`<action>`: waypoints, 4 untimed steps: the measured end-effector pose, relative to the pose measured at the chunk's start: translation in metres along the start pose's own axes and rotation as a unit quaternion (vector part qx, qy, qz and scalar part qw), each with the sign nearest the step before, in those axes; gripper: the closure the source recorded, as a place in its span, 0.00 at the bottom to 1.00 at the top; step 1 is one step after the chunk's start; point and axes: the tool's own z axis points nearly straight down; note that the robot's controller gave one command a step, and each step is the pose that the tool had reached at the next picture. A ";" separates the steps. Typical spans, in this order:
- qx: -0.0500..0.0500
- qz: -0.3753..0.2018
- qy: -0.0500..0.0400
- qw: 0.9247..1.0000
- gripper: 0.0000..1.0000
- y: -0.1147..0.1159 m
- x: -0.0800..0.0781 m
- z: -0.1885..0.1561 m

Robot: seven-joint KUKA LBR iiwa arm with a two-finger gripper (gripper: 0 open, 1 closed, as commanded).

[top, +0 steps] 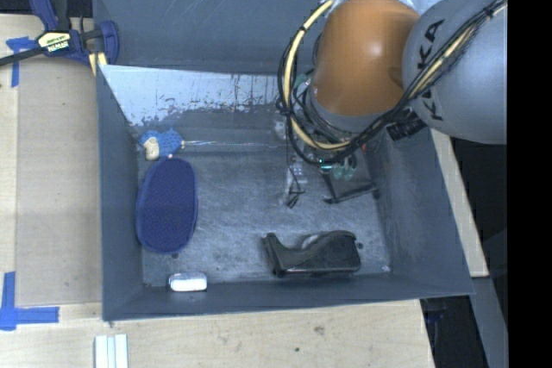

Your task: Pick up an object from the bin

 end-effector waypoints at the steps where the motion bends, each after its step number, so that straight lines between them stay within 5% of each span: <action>1: -0.001 -0.123 -0.001 0.992 0.00 0.079 0.042 0.075; 2: 0.003 -0.247 -0.001 0.969 0.00 0.158 0.002 0.101; 3: -0.001 -0.263 -0.005 0.965 0.00 0.116 -0.012 0.125; 4: -0.001 -0.264 -0.007 0.965 1.00 0.119 -0.013 0.120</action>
Offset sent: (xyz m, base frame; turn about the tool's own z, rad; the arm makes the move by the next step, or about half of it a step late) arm -0.0407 0.0772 -0.0735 -0.2439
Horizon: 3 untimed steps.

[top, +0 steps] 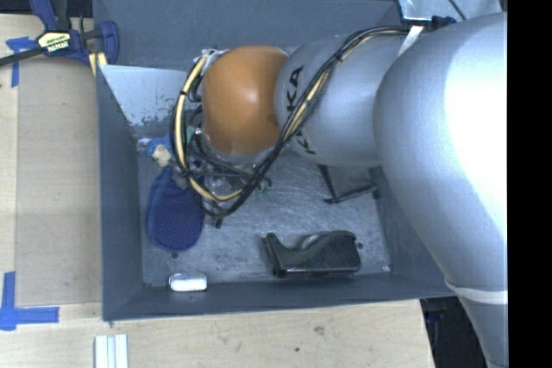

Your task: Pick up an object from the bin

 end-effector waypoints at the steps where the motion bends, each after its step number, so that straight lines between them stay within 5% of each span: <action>1: 0.001 -0.130 0.008 0.991 1.00 0.013 -0.046 -0.032; 2: 0.002 -0.129 -0.001 0.992 1.00 0.006 -0.038 -0.123; 3: 0.000 -0.367 0.001 0.930 1.00 0.014 -0.027 -0.183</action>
Offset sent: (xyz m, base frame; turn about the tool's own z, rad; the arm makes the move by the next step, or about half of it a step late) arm 0.0318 0.0370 0.0311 -0.2625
